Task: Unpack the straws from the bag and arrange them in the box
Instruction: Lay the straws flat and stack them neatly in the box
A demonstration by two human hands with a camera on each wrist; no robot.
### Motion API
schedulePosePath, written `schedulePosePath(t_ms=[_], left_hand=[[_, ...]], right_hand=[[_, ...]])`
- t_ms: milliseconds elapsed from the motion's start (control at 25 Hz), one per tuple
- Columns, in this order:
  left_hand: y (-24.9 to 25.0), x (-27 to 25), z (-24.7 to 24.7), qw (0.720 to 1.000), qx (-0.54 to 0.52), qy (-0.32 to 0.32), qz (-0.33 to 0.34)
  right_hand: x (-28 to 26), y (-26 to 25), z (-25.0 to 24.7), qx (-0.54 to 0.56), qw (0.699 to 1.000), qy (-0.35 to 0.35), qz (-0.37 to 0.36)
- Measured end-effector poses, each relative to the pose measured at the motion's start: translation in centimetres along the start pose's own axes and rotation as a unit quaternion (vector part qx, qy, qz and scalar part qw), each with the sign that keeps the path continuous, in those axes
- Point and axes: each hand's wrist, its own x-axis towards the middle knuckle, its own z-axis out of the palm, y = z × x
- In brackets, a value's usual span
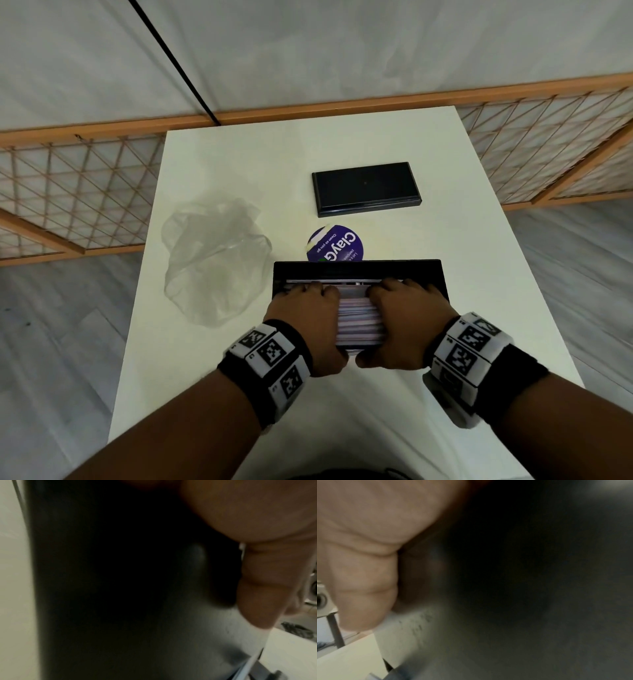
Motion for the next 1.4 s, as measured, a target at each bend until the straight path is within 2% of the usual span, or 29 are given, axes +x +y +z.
schedulePosePath(t_ms=[200, 280, 920, 1400], left_hand=[[0.3, -0.1, 0.4, 1.000, 0.008, -0.001, 0.020], [0.4, 0.0, 0.8, 1.000, -0.014, -0.017, 0.005], [1.0, -1.0, 1.7, 0.998, -0.046, -0.024, -0.025], [1.3, -1.2, 1.2, 1.000, -0.011, -0.019, -0.015]], right_hand=[[0.0, -0.2, 0.5, -0.013, 1.000, -0.008, -0.005], [-0.2, -0.3, 0.5, -0.028, 1.000, -0.002, -0.005], [-1.0, -0.6, 1.2, -0.008, 1.000, -0.002, 0.001], [-0.8, -0.8, 1.0, -0.019, 1.000, -0.006, 0.002]])
